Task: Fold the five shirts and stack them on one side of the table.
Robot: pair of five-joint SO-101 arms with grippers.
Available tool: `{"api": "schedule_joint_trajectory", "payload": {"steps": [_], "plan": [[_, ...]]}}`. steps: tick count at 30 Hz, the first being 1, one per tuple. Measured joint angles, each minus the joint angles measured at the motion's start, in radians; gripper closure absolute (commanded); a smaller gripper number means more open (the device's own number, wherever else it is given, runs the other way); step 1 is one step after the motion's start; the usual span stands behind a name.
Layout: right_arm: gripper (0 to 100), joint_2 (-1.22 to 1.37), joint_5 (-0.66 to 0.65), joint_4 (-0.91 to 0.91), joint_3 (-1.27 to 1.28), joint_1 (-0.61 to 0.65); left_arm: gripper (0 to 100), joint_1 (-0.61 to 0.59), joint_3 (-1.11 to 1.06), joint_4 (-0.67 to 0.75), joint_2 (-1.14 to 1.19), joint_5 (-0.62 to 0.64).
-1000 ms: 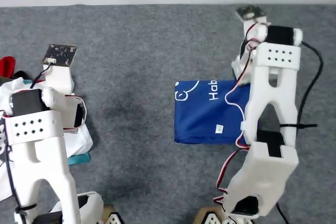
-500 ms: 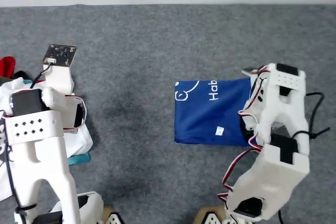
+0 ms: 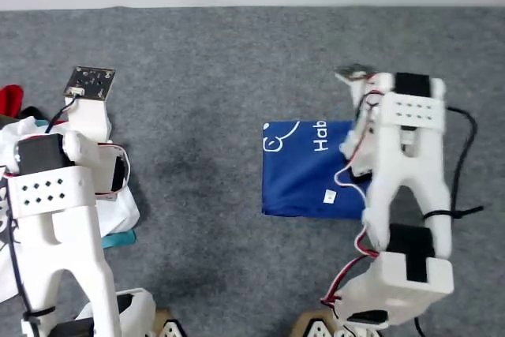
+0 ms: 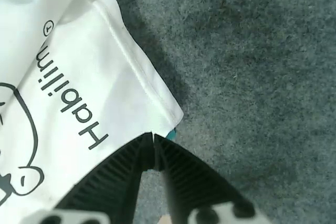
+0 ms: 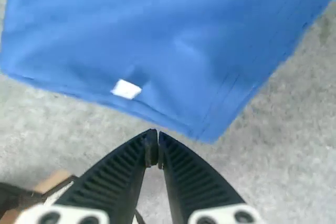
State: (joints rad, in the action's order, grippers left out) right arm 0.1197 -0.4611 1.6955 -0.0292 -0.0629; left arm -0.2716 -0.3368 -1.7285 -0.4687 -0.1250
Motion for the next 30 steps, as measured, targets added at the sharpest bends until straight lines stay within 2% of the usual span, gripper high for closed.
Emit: {"api": "schedule_joint_trajectory", "payload": {"steps": [4,8,11,15,18,22,26,30], "plan": [[98.9,0.106,0.003,-0.110,0.110,-0.041,100,0.000,0.000,0.000,0.000,0.000],[98.9,0.178,-0.037,-0.137,0.161,-0.137,100,0.000,0.000,0.000,0.000,0.000],[98.9,0.180,-0.051,-0.133,0.161,-0.183,100,0.000,0.000,0.000,0.000,0.000],[98.9,0.150,-0.055,-0.048,0.126,-0.181,100,0.000,0.000,0.000,0.000,0.000],[98.9,0.061,-0.054,0.003,0.080,-0.127,100,0.000,0.000,0.000,0.000,0.000],[98.9,-0.008,-0.018,0.006,0.071,0.009,100,0.000,0.000,0.000,0.000,0.000],[98.9,-0.014,0.057,-0.097,0.129,0.138,100,0.000,0.000,0.000,0.000,0.000],[98.9,0.015,0.092,-0.219,0.249,0.206,100,0.000,0.000,0.000,0.000,0.000]]}}
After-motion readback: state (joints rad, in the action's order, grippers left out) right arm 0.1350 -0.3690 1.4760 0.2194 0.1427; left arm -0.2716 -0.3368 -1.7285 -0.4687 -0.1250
